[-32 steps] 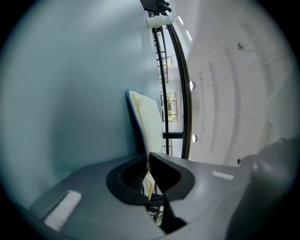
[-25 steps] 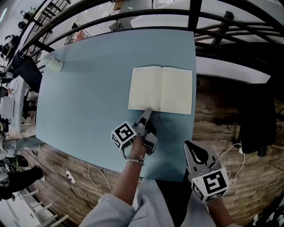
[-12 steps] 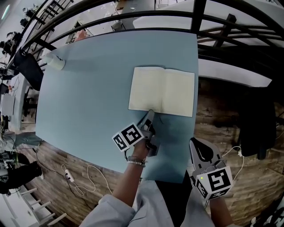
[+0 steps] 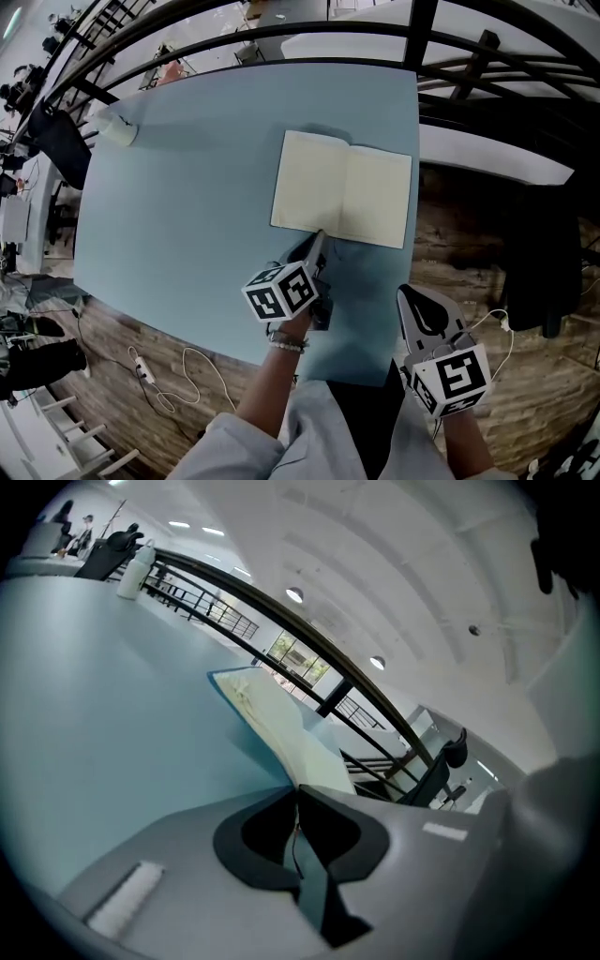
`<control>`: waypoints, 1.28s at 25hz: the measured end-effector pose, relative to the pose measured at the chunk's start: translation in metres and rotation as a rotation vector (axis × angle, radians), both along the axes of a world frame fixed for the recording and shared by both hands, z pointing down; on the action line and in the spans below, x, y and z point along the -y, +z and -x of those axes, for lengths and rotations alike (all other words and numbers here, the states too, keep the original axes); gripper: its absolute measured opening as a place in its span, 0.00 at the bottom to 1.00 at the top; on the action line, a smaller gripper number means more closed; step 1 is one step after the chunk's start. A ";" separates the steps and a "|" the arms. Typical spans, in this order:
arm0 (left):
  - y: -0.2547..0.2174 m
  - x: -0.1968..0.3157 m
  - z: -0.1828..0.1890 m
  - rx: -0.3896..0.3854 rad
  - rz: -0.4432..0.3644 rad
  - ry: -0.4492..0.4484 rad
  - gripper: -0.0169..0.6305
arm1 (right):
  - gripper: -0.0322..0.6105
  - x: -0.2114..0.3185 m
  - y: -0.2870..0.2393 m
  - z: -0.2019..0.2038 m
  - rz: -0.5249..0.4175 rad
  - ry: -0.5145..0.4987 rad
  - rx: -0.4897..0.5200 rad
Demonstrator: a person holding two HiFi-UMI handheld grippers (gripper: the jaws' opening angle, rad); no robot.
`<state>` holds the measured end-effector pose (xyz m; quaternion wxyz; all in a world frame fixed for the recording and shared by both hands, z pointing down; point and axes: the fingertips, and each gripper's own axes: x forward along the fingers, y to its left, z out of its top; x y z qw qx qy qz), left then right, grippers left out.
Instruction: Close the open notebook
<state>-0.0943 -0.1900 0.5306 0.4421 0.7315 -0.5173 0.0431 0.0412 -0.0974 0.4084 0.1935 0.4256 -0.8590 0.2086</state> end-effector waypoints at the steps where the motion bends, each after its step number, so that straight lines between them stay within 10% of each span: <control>1: 0.000 0.000 -0.002 0.027 -0.008 0.019 0.05 | 0.05 0.001 0.000 0.000 -0.001 -0.002 -0.002; 17: -0.003 -0.003 -0.020 0.305 -0.121 0.270 0.05 | 0.05 0.037 0.012 -0.006 -0.055 -0.008 0.062; 32: -0.005 -0.005 -0.027 0.373 -0.167 0.358 0.05 | 0.05 0.077 0.030 0.052 -0.066 -0.244 0.073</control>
